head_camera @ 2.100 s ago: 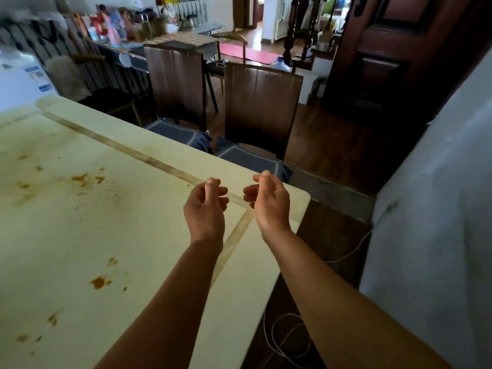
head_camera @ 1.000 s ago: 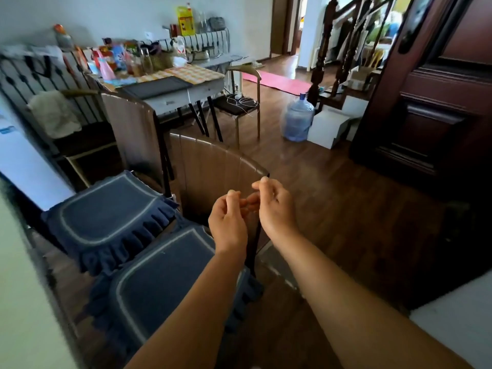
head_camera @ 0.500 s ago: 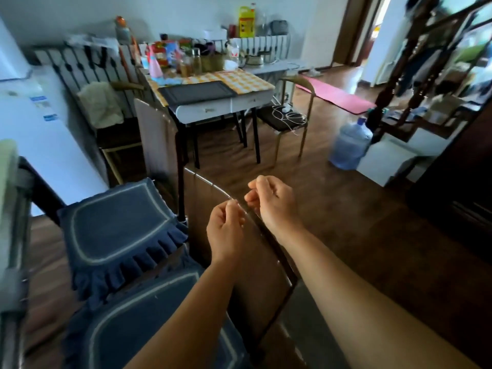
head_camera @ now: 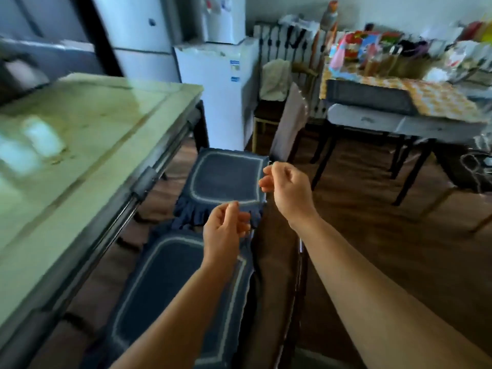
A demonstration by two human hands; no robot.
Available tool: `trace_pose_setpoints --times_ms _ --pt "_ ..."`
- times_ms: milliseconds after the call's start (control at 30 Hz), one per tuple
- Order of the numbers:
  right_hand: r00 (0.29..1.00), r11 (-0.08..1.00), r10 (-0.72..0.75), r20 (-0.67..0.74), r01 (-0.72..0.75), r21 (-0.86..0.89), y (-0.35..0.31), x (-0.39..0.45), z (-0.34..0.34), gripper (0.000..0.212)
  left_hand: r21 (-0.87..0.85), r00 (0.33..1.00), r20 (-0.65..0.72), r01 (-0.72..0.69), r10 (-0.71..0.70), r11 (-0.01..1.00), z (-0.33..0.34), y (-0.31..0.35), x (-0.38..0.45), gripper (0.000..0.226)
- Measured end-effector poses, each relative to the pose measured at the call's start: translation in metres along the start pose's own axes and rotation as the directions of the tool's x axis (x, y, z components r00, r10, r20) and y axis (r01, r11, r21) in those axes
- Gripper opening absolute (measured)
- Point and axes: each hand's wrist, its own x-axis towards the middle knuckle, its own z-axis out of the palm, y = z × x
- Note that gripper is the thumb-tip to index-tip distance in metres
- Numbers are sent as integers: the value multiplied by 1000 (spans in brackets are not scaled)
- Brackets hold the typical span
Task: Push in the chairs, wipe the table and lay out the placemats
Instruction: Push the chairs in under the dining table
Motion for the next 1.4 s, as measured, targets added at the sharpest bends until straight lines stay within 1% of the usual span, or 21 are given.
trace_pose_setpoints --times_ms 67,167,267,400,500,567,667,733,833,900,967,1100,1167,1267,1333,1400 --pt "995 998 -18 98 12 58 4 4 -6 29 -20 993 -118 -12 10 1000 5 -5 -16 17" --pt "977 996 -35 209 16 93 7 -1 -15 29 -20 977 -212 -6 1 1000 6 -14 -46 15" --pt "941 994 -66 331 33 104 9 -14 -16 29 12 972 -235 -23 25 1000 6 -16 -76 17" --pt "870 993 -117 478 86 87 12 -39 -11 28 78 964 -260 -34 53 996 5 -21 -114 16" --pt "822 990 -126 555 136 23 23 -58 -17 27 79 966 -258 4 17 997 9 -31 -141 20" --pt "786 983 -135 603 182 -18 30 -72 -26 27 112 959 -284 16 17 994 13 -44 -163 22" --pt "749 954 -164 642 286 -90 34 -88 -43 27 187 924 -376 4 68 982 24 -60 -188 20" --pt "733 949 -150 664 296 -112 36 -97 -57 28 246 896 -427 -13 121 969 34 -65 -200 16" --pt "711 945 -132 691 300 -128 40 -102 -76 29 283 855 -489 -33 174 959 47 -69 -203 8" --pt "716 943 -131 686 303 -137 42 -99 -87 28 274 817 -550 -21 175 961 52 -71 -201 13" --pt "721 937 -134 680 315 -149 43 -91 -95 26 227 769 -623 1 144 974 54 -74 -196 24" --pt "722 908 -166 672 377 -181 46 -55 -102 23 68 646 -762 14 42 998 64 -80 -182 39" --pt "741 898 -189 644 396 -191 51 -30 -98 22 13 553 -833 -3 12 1000 68 -81 -172 46" --pt "759 880 -216 615 424 -214 59 13 -86 29 -22 372 -928 -78 9 997 72 -83 -155 51" --pt "753 855 -223 620 456 -246 65 41 -74 35 -42 300 -954 -134 1 990 70 -87 -148 53" --pt "728 835 -219 649 484 -261 69 71 -61 41 -36 223 -975 -166 2 985 70 -87 -141 54"
